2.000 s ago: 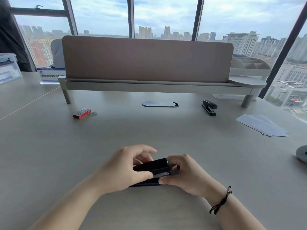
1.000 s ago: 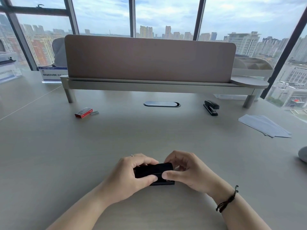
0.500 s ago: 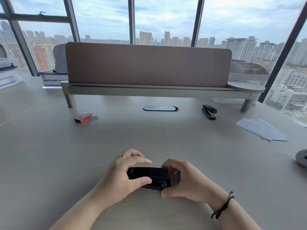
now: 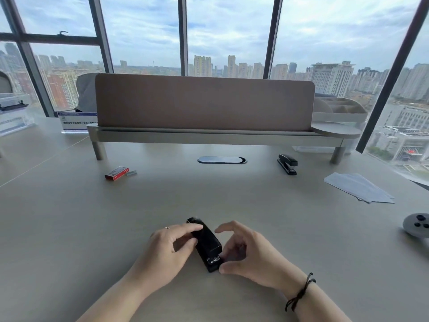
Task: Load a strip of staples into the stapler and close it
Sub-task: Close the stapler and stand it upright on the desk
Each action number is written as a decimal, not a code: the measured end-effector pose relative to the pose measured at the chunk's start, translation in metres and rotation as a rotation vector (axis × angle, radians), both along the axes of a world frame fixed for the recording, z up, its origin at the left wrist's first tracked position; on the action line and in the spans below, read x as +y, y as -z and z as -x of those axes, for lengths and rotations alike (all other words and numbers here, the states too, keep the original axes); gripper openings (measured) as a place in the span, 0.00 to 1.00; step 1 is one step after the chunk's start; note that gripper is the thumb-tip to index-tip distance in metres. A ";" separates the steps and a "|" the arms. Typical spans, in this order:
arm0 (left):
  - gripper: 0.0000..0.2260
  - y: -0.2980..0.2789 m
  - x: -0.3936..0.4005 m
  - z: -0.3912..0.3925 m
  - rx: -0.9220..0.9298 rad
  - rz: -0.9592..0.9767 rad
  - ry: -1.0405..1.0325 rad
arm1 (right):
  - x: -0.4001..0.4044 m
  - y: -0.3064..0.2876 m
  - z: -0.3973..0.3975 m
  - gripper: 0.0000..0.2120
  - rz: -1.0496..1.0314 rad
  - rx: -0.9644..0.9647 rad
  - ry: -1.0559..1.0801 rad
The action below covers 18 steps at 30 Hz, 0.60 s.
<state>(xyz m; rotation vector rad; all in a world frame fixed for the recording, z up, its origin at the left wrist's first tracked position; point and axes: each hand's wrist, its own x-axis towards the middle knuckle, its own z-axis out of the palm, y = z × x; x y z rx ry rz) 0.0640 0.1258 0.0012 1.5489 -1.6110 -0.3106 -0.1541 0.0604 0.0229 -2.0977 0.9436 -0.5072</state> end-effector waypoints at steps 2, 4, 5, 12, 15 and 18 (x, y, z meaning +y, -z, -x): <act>0.16 0.000 0.000 0.001 -0.005 -0.046 0.034 | 0.000 0.001 0.000 0.29 0.007 -0.007 -0.011; 0.18 0.000 0.001 0.003 0.032 -0.104 0.094 | 0.000 0.001 0.001 0.28 0.017 -0.005 -0.011; 0.19 0.000 0.001 0.004 0.058 -0.127 0.126 | 0.001 0.001 0.001 0.28 0.021 -0.006 -0.011; 0.18 0.001 -0.002 0.001 0.100 -0.144 0.188 | 0.005 0.004 0.002 0.27 0.087 0.014 -0.019; 0.22 0.001 -0.004 0.001 0.093 -0.176 0.214 | 0.004 0.006 0.003 0.27 0.118 0.044 -0.019; 0.28 0.003 -0.012 0.005 0.045 -0.235 0.281 | 0.001 0.006 0.009 0.28 0.161 0.093 -0.002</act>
